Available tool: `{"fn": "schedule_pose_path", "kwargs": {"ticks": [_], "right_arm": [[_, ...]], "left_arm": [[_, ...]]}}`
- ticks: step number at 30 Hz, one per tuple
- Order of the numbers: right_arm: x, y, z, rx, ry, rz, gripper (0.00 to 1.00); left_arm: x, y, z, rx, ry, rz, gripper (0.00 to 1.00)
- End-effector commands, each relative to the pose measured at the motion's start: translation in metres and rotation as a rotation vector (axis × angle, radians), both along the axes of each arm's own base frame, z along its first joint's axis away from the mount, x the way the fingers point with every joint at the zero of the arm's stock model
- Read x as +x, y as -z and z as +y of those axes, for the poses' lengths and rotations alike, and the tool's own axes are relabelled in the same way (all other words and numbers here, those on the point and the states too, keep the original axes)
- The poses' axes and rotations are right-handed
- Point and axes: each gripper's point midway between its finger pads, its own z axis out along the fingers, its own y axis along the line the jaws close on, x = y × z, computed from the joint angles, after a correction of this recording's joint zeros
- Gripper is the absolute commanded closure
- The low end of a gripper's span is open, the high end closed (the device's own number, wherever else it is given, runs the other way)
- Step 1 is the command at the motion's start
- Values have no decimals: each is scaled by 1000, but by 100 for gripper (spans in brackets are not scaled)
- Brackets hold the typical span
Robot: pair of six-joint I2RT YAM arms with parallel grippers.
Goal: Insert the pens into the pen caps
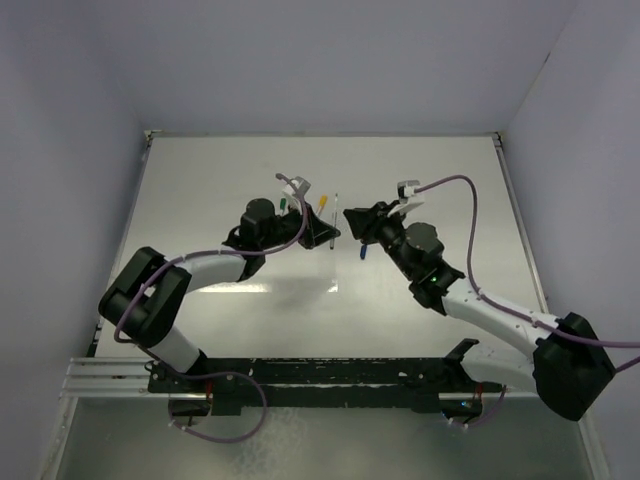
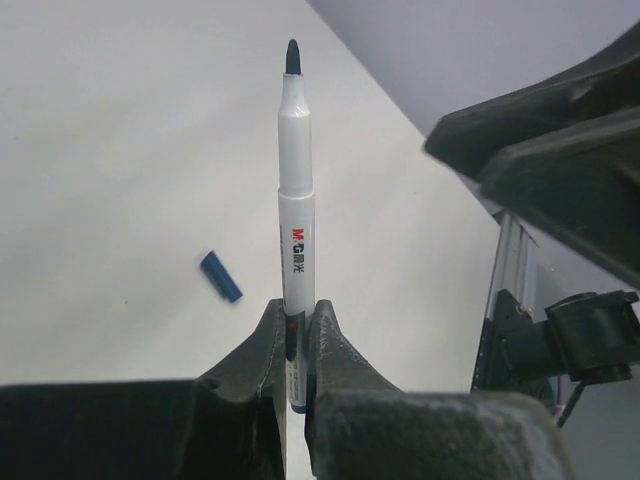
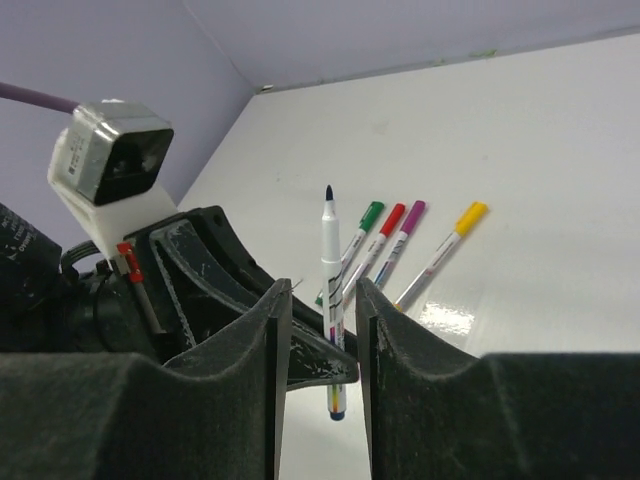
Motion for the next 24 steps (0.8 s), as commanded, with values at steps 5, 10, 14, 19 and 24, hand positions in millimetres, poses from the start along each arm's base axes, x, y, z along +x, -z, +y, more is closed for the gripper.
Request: {"fn": "schedule_pose_path", "kwargs": {"ticks": [5,10,14,19,24], "right_arm": [[16,33,-60,-182,349,250,62],[22,90,-69,-294,351,462,62],[24,126,-64,-334,313,566,63],[28,155,-58,-423,286,643,64],[32,171,-52,-438,267,663,65]], "left_arm": [[16,32,25,273,-127,32,100],[16,50,35,434,-182,25,100],[12,55,35,481,-180,26,100],[10,60,35,494,-175,40,100],[9,64,36,512,-171,46,100]]}}
